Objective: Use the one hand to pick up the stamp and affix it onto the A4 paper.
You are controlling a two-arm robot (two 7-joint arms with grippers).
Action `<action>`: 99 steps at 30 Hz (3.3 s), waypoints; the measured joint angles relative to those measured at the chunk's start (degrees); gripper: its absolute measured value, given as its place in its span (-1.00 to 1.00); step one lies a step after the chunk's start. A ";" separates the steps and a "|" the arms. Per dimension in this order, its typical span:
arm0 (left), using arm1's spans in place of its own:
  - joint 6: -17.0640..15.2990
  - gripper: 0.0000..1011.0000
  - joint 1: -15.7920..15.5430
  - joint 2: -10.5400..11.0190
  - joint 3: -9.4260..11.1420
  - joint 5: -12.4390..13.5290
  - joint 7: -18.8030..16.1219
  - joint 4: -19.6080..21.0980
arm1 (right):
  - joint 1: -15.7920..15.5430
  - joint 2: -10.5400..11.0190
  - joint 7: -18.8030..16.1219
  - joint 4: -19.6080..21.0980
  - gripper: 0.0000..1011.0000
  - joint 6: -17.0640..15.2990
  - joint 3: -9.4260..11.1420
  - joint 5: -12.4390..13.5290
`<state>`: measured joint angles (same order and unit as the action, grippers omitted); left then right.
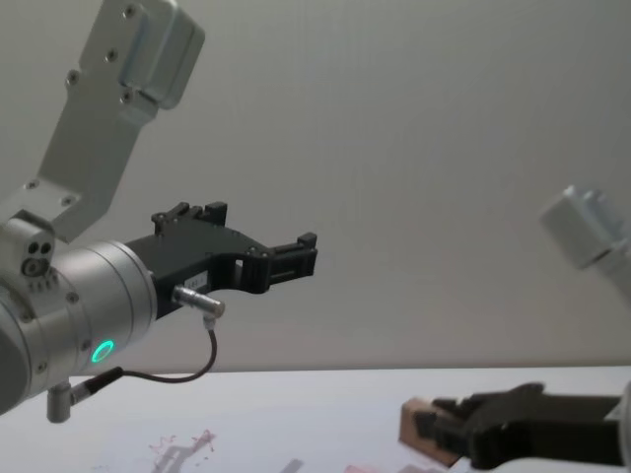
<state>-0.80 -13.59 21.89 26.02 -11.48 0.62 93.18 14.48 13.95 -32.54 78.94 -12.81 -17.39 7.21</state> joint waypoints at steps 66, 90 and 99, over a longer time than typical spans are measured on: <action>0.00 0.98 0.00 0.00 0.00 0.00 0.00 0.00 | -13.49 9.71 18.89 22.42 -0.57 -0.07 4.03 12.56; 0.00 0.98 0.00 0.00 0.00 0.00 0.00 0.00 | -25.18 18.29 24.96 25.44 -0.57 -4.26 7.74 17.24; 0.00 0.98 0.00 0.00 0.00 0.00 0.00 0.00 | -24.01 18.32 23.01 23.64 -0.57 -5.02 7.56 15.50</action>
<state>-0.80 -13.59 21.89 26.03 -11.48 0.62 93.18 -9.53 32.27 -9.53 102.58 -17.83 -9.84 22.71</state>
